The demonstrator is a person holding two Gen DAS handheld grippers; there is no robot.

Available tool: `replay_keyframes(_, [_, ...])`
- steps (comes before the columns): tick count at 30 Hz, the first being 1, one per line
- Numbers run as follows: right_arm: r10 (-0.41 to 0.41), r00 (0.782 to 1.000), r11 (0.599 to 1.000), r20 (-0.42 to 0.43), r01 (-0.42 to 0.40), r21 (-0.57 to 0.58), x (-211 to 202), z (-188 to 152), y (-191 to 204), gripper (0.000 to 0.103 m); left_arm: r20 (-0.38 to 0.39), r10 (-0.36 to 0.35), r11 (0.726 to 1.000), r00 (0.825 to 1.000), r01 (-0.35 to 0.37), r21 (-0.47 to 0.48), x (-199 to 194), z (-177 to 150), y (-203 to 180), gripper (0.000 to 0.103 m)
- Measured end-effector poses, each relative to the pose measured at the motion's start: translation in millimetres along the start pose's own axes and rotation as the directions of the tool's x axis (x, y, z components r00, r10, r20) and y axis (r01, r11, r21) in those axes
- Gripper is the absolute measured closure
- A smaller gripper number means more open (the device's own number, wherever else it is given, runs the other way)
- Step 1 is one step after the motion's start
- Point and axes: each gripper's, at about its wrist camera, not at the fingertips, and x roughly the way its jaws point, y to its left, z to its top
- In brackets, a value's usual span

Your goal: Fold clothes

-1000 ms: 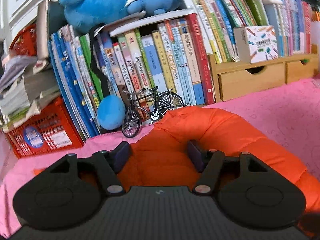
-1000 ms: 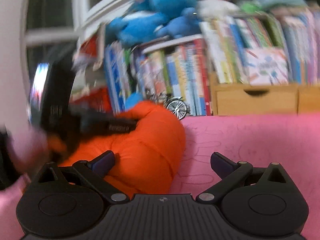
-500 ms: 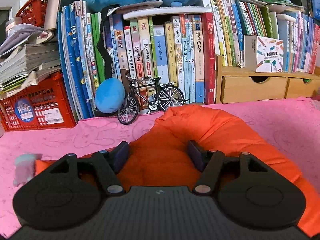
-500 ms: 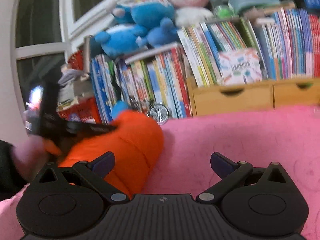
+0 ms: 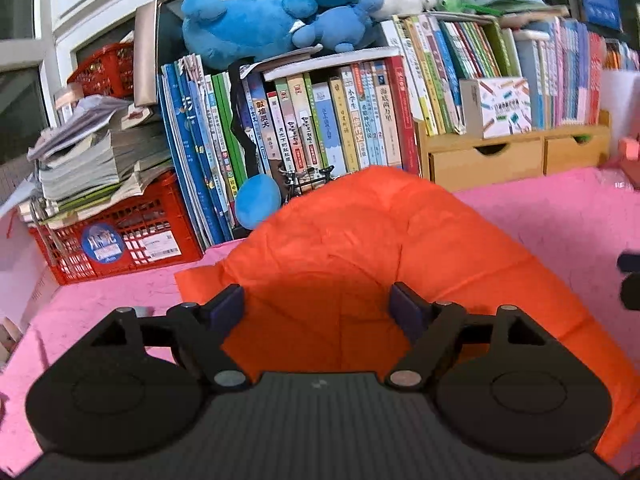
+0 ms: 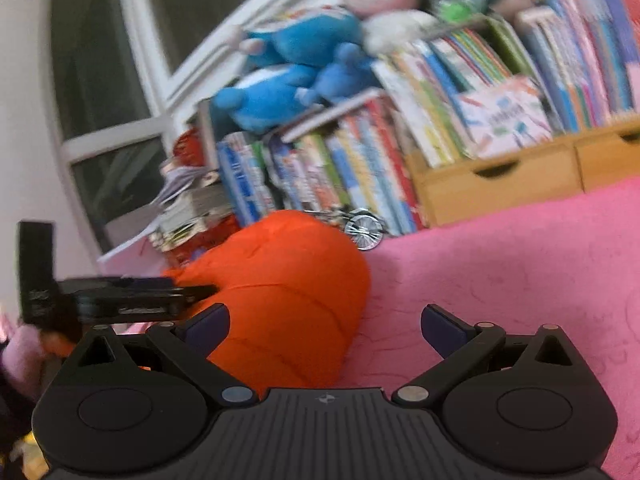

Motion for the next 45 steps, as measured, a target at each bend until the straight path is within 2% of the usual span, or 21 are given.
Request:
replay_keyframes(3, [-0.013, 1.0, 0.991, -0.018, 0.01, -0.133, -9, -4, 23, 0.0, 0.002, 0.004, 1.0, 1.0, -0.004, 0.021, -1, -1, -3, 0.023])
replay_keyframes(5, [-0.04, 0.999, 0.966, -0.034, 0.03, -0.258, -14, -11, 41, 0.0, 0.002, -0.002, 1.0, 1.0, 0.002, 0.014, -2, -1, -2, 0.023])
replay_keyframes(8, [-0.074, 0.996, 0.884, -0.047, 0.044, -0.466, -22, -30, 70, 0.0, 0.001, -0.013, 1.0, 1.0, 0.013, 0.003, -3, -4, 1, 0.023])
replay_keyframes(11, [-0.104, 0.994, 0.763, -0.036, 0.057, -0.644, -25, -50, 95, 0.0, -0.003, -0.019, 1.0, 1.0, 0.019, -0.005, -5, -6, 2, 0.023])
replay_keyframes(16, [-0.188, 0.982, 0.648, -0.022, 0.107, -0.754, -4, -70, 121, 0.0, 0.0, -0.029, 1.0, 1.0, 0.029, -0.005, -11, -8, 3, 0.023])
replay_keyframes(17, [-0.21, 0.978, 0.656, -0.013, 0.131, -0.744, -1, -69, 120, 0.001, 0.002, -0.034, 0.999, 0.999, 0.034, -0.002, -13, -8, 3, 0.023])
replay_keyframes(19, [-0.24, 0.971, 0.685, -0.011, 0.161, -0.71, 4, -66, 116, 0.015, 0.017, -0.052, 0.999, 0.998, 0.052, 0.017, -21, -11, 6, 0.023])
replay_keyframes(20, [-0.239, 0.97, 0.723, -0.034, 0.155, -0.673, 5, -61, 110, 0.034, 0.028, -0.057, 0.998, 0.998, 0.057, 0.027, -25, -13, 7, 0.022])
replay_keyframes(21, [-0.233, 0.971, 0.766, -0.063, 0.143, -0.627, 6, -57, 105, 0.045, 0.044, -0.062, 0.998, 0.997, 0.061, 0.036, -31, -16, 9, 0.022])
replay_keyframes(22, [-0.224, 0.971, 0.797, -0.087, 0.132, -0.589, 7, -55, 100, 0.046, 0.06, -0.068, 0.997, 0.996, 0.066, 0.044, -37, -20, 11, 0.022])
replay_keyframes(25, [-0.216, 0.971, 0.813, -0.1, 0.122, -0.569, 7, -54, 97, 0.048, 0.128, -0.115, 0.99, 0.985, 0.104, 0.091, -57, -35, 14, 0.022])
replay_keyframes(28, [-0.208, 0.972, 0.823, -0.112, 0.112, -0.557, 6, -54, 95, 0.053, 0.196, -0.199, 0.962, 0.96, 0.153, 0.226, -82, -53, 6, 0.021])
replay_keyframes(30, [-0.202, 0.972, 0.828, -0.117, 0.106, -0.55, 7, -52, 94, 0.055, 0.215, -0.265, 0.918, 0.94, 0.179, 0.353, -96, -63, -6, 0.013])
replay_keyframes(32, [-0.196, 0.973, 0.837, -0.122, 0.101, -0.537, 7, -50, 92, 0.055, 0.201, -0.315, 0.859, 0.928, 0.189, 0.476, -103, -70, -21, 0.011])
replay_keyframes(35, [-0.188, 0.973, 0.855, -0.132, 0.097, -0.509, 6, -47, 88, 0.055, 0.197, -0.316, 0.779, 0.928, 0.136, 0.612, -99, -77, -53, 0.011])
replay_keyframes(36, [-0.187, 0.973, 0.862, -0.136, 0.097, -0.498, 6, -46, 87, 0.056, 0.206, -0.309, 0.765, 0.929, 0.114, 0.634, -94, -78, -62, 0.016])
replay_keyframes(37, [-0.186, 0.972, 0.868, -0.14, 0.097, -0.486, 6, -45, 86, 0.057, 0.206, -0.302, 0.759, 0.931, 0.104, 0.643, -88, -78, -68, 0.021])
replay_keyframes(38, [-0.192, 0.97, 0.878, -0.149, 0.102, -0.468, 7, -44, 83, 0.058, 0.2, -0.296, 0.757, 0.934, 0.102, 0.646, -81, -77, -72, 0.032])
replay_keyframes(39, [-0.197, 0.967, 0.887, -0.159, 0.107, -0.449, 7, -43, 81, 0.059, 0.181, -0.289, 0.761, 0.94, 0.111, 0.64, -73, -74, -76, 0.038])
replay_keyframes(41, [-0.202, 0.963, 0.905, -0.176, 0.114, -0.411, 9, -42, 75, 0.06, 0.144, -0.283, 0.775, 0.948, 0.137, 0.617, -64, -71, -76, 0.043])
replay_keyframes(45, [-0.198, 0.958, 0.935, -0.207, 0.121, -0.333, 11, -38, 62, 0.061, 0.087, -0.229, 0.789, 0.97, 0.132, 0.6, -61, -78, -64, 0.054])
